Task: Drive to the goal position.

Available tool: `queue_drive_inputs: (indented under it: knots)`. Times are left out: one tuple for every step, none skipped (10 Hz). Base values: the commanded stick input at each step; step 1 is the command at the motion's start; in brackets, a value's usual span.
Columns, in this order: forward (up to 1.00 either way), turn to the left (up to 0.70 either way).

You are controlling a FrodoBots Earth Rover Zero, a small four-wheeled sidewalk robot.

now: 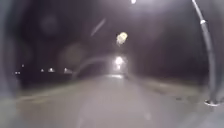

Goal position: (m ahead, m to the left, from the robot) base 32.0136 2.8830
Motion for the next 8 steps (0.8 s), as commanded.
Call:
queue_drive_inputs:
  knots:
    - [1.0,0.01]
    - [1.0,0.0]
    - [1.0,0.0]
    - [1.0,0.0]
    - [1.0,0.0]
    - [1.0,0.0]
    - [1.0,0.0]
    - [1.0,0.0]
